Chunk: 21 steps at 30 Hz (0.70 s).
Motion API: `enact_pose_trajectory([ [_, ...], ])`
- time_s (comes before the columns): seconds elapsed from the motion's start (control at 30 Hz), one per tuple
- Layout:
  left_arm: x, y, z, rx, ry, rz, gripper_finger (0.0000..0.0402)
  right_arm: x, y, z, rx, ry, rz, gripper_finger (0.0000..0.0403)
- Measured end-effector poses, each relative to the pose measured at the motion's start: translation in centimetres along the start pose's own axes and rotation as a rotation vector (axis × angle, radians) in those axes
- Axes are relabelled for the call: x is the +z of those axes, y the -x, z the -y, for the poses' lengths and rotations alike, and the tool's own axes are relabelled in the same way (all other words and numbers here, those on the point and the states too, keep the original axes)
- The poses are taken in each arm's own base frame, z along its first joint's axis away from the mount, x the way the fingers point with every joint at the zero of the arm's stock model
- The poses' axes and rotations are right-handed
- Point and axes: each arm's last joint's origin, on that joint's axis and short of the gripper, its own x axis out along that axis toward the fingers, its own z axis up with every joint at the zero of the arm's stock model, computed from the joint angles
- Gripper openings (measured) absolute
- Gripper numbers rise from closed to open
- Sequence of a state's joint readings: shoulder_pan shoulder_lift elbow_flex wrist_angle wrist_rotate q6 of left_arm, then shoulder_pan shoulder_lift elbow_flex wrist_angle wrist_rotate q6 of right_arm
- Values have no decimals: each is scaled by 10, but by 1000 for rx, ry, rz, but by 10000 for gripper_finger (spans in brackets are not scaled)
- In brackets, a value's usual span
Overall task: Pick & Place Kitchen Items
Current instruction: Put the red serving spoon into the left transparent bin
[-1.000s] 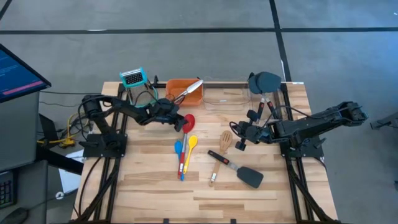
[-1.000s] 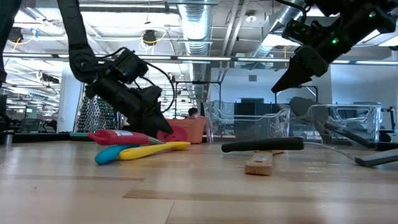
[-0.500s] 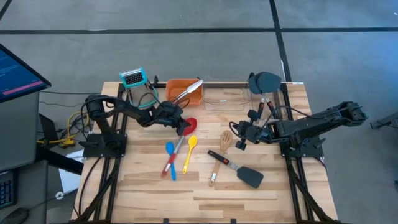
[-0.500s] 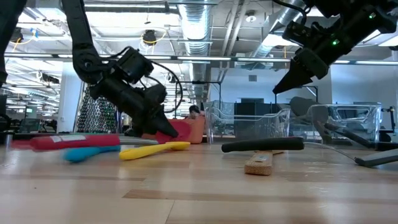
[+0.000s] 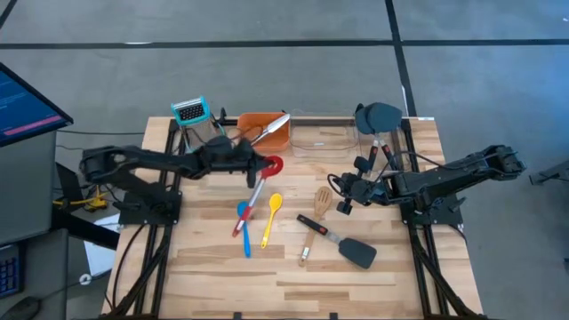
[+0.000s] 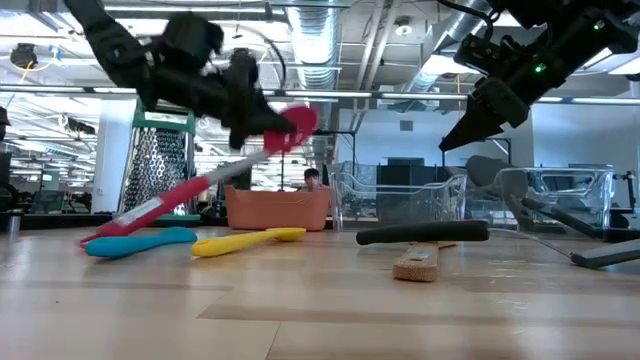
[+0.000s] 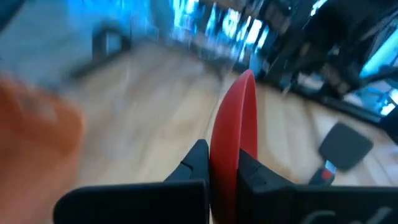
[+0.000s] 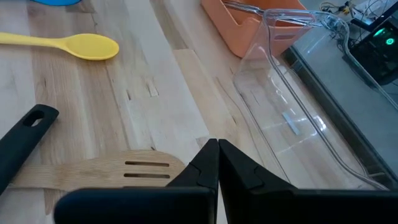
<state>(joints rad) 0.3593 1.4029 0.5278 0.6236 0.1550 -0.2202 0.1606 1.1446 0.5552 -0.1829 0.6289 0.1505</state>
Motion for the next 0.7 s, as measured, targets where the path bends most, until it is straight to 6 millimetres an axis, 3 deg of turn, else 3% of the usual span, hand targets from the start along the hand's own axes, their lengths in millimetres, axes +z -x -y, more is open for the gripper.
enact_pose_trajectory([
  [0.23, 42, 35, 13, 90, -137, 230, 1, 1, 1, 2, -36, -3, 11, 1],
  [0.4, 57, 51, 16, 178, -207, 335, 0, 2, 7, 6, -74, -18, 27, 1],
  [0.7, 95, 42, 22, 203, -313, 412, 0, -9, 37, 22, -108, -128, 5, 1],
])
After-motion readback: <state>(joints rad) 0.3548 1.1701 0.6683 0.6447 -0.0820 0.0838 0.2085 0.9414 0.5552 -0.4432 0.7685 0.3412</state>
